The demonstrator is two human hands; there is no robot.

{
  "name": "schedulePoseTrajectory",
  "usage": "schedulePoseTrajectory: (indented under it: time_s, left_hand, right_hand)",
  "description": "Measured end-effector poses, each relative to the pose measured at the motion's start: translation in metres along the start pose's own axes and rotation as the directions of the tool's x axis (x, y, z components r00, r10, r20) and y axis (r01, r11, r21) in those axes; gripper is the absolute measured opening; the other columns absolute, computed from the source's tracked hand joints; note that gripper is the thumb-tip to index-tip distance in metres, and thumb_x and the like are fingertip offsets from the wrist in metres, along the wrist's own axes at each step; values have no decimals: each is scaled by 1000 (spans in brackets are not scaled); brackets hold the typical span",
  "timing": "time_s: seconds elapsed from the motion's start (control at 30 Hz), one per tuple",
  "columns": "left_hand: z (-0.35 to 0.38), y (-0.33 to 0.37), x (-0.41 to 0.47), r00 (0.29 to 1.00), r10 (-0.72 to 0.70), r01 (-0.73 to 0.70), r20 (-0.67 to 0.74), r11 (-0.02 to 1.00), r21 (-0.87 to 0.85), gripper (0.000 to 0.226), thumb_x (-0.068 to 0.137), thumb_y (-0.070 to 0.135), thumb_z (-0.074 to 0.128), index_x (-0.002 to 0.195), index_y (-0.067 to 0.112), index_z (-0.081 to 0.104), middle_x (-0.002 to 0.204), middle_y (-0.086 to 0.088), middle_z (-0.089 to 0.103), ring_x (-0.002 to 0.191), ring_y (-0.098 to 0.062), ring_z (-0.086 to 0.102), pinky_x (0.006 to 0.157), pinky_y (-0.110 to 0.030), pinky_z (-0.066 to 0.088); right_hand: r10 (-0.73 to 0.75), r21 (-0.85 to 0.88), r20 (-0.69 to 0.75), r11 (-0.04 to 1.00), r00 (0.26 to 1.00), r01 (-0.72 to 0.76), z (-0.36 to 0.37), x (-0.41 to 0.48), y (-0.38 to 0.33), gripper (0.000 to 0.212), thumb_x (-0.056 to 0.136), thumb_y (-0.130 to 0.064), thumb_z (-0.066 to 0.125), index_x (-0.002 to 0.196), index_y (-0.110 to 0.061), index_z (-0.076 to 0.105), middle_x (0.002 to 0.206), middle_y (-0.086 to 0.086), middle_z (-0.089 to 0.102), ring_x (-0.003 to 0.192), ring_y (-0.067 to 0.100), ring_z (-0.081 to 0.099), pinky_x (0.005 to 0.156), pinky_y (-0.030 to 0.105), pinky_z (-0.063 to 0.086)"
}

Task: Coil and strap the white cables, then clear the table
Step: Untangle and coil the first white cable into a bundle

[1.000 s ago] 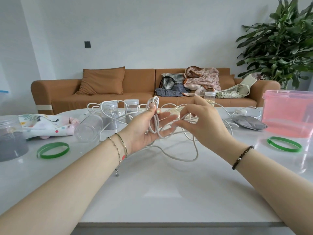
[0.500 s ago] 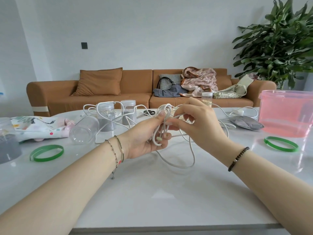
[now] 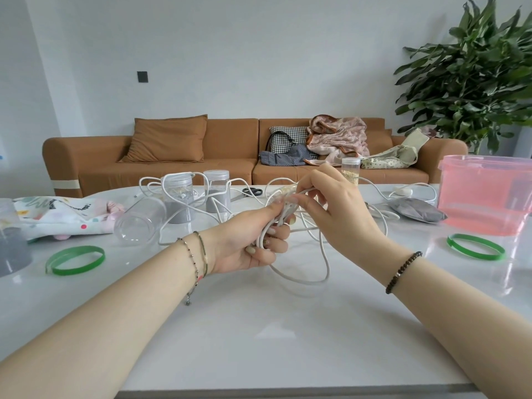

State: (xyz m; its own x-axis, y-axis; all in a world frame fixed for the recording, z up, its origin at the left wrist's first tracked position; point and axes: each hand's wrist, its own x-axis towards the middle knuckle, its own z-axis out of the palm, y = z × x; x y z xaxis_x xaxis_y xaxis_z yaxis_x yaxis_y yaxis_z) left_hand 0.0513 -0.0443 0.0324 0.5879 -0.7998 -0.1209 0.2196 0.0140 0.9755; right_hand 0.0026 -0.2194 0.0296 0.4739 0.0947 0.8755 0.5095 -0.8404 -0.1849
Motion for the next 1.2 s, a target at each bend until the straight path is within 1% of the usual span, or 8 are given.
schedulePoseTrajectory:
  time_s: [0.13,0.23,0.33,0.43,0.63,0.73,0.97,1.2]
  left_hand:
    - [1,1,1,999,-37,38,16,998,-58,36,103,47,41,86,16,49,65,7,22,48,-4,22,31,-11,21]
    - [0,4,0,997,-63,67,39,991,-117,36,103,44,42,84,15,50,63,7,21,44,-3,23,28,-10,21]
    - [-1,5,-2,996,-77,83,49,988,-130,37,100,48,45,84,15,49,63,7,19,43,-3,22,27,-9,18]
    - [1,3,-1,995,-90,93,35,994,-62,39,97,53,47,83,16,47,64,7,18,44,-2,20,27,-9,17]
    - [5,0,-4,997,-64,57,48,988,141,46,91,64,46,88,18,48,65,7,17,48,-4,17,32,-10,16]
    - [4,-3,-3,997,-34,19,65,977,211,40,96,57,46,91,18,51,64,7,19,50,-5,18,36,-11,20]
    - [3,-5,3,993,108,-113,37,982,151,38,95,55,45,86,18,48,62,8,25,52,-6,23,44,-15,21]
    - [-3,-1,8,939,328,-318,-108,943,99,31,99,43,49,86,15,49,62,7,26,54,-7,20,47,-18,19]
  right_hand:
    - [77,-109,-64,991,995,-83,-4,-1,-4,30,86,-45,71,80,-20,56,78,-12,50,70,1,47,57,35,43]
    - [169,-165,-126,968,978,-189,-6,0,-7,43,81,-60,64,76,-20,49,68,-9,50,64,6,46,55,33,40]
    - [113,-33,-88,993,990,-116,-3,1,-3,27,98,-34,54,83,-11,54,71,-10,51,66,12,43,59,31,35]
    - [74,-8,-58,997,996,-75,-2,1,2,19,100,-16,49,87,-5,56,74,-3,52,69,12,43,63,24,32]
    - [115,-59,-77,991,990,-119,-2,0,2,17,98,-29,54,89,-15,59,76,-9,57,71,16,51,64,42,47]
    - [155,-53,-65,986,986,-159,-2,0,1,16,98,-31,58,93,-16,61,76,-13,58,67,11,51,65,40,48]
    - [215,-60,55,976,975,-212,0,-1,2,33,106,-32,40,83,-11,51,69,3,56,68,25,51,66,48,46]
    - [272,4,53,962,961,-272,-1,0,-2,32,105,-31,44,82,-10,53,63,2,59,63,19,56,65,41,48]
